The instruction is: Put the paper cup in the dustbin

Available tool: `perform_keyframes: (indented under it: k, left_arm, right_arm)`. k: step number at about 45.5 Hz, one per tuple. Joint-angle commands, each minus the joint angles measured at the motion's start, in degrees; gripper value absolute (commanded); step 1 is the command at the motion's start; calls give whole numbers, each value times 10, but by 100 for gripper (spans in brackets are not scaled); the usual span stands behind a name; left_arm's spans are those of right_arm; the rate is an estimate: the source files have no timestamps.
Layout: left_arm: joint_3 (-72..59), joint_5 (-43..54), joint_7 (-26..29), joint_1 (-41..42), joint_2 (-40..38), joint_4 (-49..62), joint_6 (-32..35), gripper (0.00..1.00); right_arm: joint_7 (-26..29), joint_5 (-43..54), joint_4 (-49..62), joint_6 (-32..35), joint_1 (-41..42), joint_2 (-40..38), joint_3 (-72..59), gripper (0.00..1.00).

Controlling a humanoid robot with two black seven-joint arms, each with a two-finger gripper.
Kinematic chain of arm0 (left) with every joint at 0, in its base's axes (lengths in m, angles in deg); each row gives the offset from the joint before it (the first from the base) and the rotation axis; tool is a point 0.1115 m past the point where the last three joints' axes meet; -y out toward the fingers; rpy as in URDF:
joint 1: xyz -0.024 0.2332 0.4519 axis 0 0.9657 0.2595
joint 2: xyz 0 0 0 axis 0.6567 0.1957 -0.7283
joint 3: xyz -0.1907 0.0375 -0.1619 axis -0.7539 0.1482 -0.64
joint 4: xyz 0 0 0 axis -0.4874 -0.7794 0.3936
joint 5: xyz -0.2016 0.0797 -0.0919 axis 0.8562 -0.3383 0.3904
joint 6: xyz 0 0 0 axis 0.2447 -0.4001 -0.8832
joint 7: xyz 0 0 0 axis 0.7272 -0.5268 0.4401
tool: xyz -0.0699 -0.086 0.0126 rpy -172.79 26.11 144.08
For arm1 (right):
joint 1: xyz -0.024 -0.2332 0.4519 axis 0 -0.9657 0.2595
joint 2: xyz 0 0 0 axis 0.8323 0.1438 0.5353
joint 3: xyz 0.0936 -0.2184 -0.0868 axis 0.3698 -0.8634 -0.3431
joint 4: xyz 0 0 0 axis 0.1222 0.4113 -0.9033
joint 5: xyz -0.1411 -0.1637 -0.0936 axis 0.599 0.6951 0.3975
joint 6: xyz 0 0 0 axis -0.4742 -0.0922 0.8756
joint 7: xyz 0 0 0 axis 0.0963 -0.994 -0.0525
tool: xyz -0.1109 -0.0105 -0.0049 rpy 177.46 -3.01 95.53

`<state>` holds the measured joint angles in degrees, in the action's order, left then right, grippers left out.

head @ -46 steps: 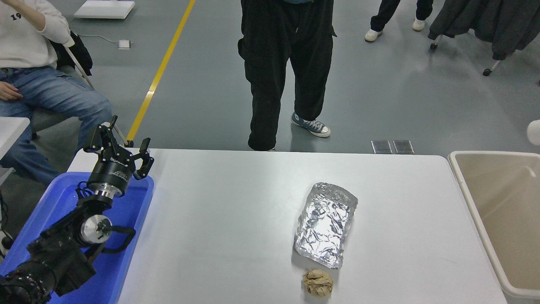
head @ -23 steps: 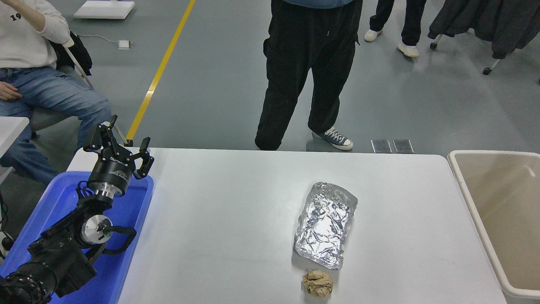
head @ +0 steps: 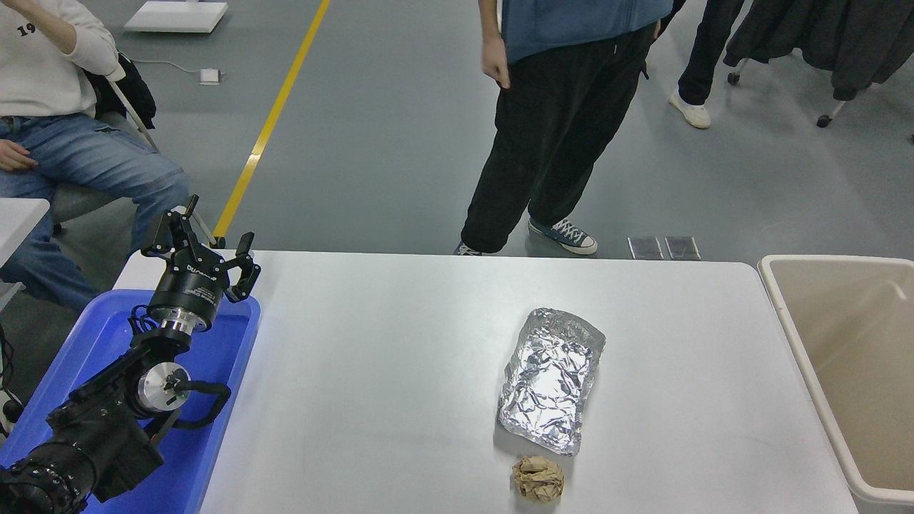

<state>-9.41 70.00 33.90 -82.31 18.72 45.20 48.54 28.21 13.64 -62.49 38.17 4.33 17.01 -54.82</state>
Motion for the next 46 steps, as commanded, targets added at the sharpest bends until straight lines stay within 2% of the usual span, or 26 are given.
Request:
perform_keyframes:
  k: [1, 32, 34, 41, 46]
  left_arm:
    - [0, 0, 0, 1, 0, 0, 0, 100]
    - [0, 0, 0, 0, 0, 0, 0, 100]
    - [0, 0, 0, 0, 0, 0, 0, 100]
    - [0, 0, 0, 0, 0, 0, 0, 100]
    - [0, 0, 0, 0, 0, 0, 0, 100]
  right_arm:
    - [5, -3, 11, -23, -29, 44, 50, 0]
    - [1, -4, 12, -29, -76, 68, 83, 0]
    - [1, -4, 12, -29, -76, 68, 83, 20]
    - [1, -4, 12, -29, -76, 66, 98, 50]
    - [1, -4, 12, -26, -75, 61, 102, 100]
